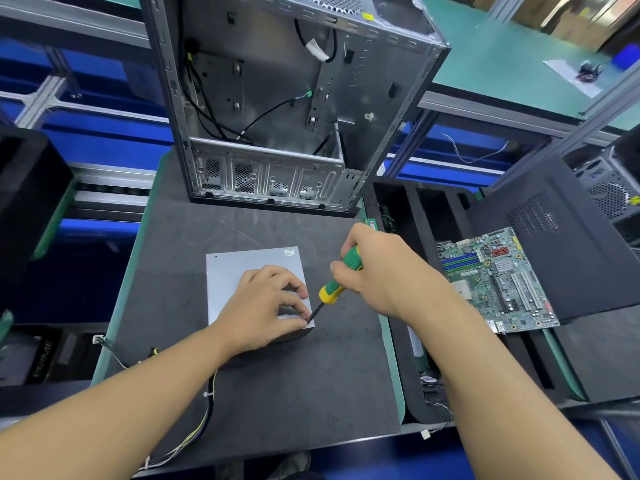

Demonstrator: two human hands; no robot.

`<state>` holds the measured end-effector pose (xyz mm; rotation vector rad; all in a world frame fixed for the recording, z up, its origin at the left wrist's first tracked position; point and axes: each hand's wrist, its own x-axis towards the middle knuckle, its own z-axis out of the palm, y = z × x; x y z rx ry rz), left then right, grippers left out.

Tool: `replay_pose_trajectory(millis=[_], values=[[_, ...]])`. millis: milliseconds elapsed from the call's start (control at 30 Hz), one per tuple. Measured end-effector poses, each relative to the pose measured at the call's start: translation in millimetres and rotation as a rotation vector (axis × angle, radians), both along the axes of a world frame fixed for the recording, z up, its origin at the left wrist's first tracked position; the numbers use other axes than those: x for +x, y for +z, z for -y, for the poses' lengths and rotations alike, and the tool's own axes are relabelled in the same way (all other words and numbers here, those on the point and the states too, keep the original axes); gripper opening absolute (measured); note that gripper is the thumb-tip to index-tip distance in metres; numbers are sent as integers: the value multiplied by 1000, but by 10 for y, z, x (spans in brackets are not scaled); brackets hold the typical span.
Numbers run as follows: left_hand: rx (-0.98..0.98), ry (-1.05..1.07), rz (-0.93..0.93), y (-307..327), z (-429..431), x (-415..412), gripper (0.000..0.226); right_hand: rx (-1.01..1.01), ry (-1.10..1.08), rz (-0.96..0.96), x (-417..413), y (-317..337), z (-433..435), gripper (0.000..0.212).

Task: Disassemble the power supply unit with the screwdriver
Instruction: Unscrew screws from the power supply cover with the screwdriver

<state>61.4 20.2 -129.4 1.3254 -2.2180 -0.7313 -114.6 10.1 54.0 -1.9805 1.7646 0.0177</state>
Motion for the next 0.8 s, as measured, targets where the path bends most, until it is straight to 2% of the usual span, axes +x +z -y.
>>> replay_pose_trajectory(millis=[367, 500, 567, 633, 700, 800], values=[[0, -15, -4, -12, 16, 15, 6, 15, 25, -24, 48, 48, -54, 22], [-13, -13, -17, -16, 1, 12, 7, 4, 102, -131, 131, 85, -115, 30], [-32, -13, -23, -21, 5, 20, 7, -48, 94, -200, 171, 56, -158, 38], [-38, -28, -25, -25, -3, 45, 19, -145, 70, -299, 189, 19, -189, 45], [-71, -65, -1, -32, -28, 65, 30, -209, 14, -314, 193, -14, -196, 45], [-89, -40, -4, -32, -70, 51, 19, -242, -28, -246, 199, -62, -185, 37]])
